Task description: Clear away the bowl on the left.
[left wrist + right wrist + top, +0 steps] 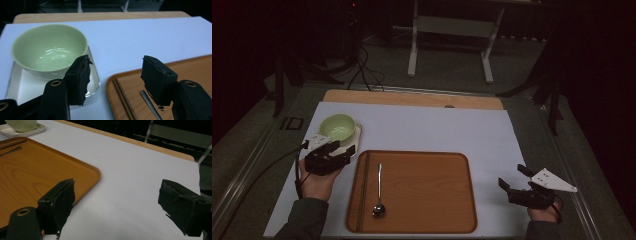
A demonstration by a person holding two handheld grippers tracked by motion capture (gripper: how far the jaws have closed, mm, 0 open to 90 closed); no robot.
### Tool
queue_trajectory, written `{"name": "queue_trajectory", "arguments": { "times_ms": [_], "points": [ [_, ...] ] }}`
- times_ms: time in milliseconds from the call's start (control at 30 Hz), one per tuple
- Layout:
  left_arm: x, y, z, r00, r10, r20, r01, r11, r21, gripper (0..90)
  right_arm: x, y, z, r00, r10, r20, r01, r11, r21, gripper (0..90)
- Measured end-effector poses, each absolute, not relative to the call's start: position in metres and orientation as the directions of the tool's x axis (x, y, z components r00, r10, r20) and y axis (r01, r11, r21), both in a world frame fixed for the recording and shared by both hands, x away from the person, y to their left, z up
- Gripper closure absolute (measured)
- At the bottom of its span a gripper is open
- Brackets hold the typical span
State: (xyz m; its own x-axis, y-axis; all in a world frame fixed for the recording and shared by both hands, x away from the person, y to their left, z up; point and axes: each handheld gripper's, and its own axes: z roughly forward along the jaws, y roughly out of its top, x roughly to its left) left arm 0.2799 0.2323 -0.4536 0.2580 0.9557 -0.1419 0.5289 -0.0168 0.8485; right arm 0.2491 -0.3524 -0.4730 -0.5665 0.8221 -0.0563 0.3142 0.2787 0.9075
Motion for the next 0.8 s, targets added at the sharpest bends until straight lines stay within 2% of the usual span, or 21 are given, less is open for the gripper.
{"name": "queue_trajectory", "arguments": {
  "times_ms": [267, 500, 800],
  "points": [
    [0.28, 0.246, -0.455, 0.193, 0.969, -0.156, 0.522, 0.034, 0.852, 39.4, 0.249, -0.353, -0.473, -0.562, 0.825, -0.053, 0.318, 0.275, 0.907, 13.7],
    [0.281, 0.254, -0.456, 0.141, 0.977, -0.16, 0.511, 0.067, 0.857, 34.6, 0.249, -0.351, -0.473, -0.563, 0.825, -0.055, 0.317, 0.277, 0.907, 13.6],
    [0.297, 0.27, -0.458, 0.087, 0.983, -0.162, 0.506, 0.096, 0.857, 31.4, 0.248, -0.352, -0.472, -0.561, 0.826, -0.052, 0.316, 0.272, 0.909, 13.6]
  ]
}}
